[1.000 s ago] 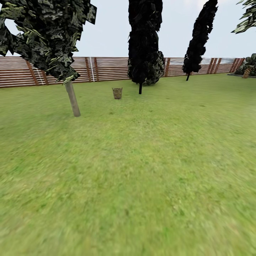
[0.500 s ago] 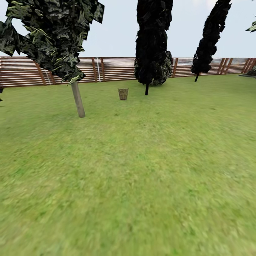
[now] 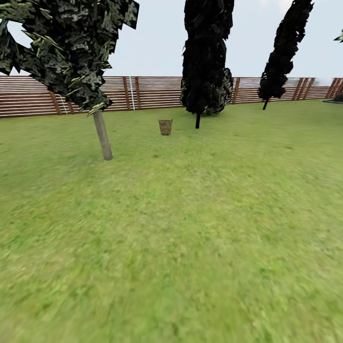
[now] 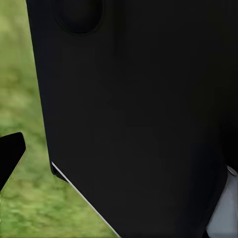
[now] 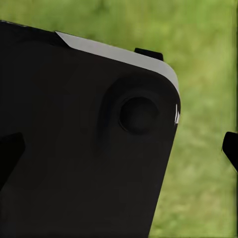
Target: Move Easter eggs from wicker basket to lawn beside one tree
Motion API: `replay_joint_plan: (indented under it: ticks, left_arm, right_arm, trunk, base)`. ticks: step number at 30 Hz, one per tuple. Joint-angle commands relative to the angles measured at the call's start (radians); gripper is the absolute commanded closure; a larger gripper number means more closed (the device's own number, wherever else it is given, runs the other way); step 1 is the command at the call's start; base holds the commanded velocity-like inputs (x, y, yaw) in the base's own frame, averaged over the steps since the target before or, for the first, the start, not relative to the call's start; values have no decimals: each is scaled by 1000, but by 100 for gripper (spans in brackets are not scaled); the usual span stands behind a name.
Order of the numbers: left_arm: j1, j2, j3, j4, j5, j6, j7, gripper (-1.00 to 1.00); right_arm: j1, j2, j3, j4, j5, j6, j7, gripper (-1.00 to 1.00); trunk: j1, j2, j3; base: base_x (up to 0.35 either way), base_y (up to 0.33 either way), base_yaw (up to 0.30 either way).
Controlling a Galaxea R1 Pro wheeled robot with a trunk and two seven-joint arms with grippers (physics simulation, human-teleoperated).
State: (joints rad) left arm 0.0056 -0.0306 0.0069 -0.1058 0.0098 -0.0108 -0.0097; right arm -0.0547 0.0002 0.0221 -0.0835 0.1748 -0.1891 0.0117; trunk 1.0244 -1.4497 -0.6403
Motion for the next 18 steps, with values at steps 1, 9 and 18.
replay_joint_plan:
  ticks: [1, 9, 18]
  left_arm:
    - [1, 0, 1, -2, 1, -1, -1, -100]
    - [1, 0, 1, -2, 1, -1, -1, -100]
    - [1, 0, 1, -2, 1, -1, -1, -100]
  right_arm:
    - [0, 0, 1, 1, 3, -3, 1, -100]
    - [0, 0, 2, 1, 4, -3, 1, -100]
    - [0, 1, 2, 1, 4, -3, 1, -100]
  trunk:
    - [1, 0, -1]
    - [1, 0, -1]
    - [1, 0, -1]
  base:
    - [330, 0, 0]
    - [330, 0, 0]
    - [330, 0, 0]
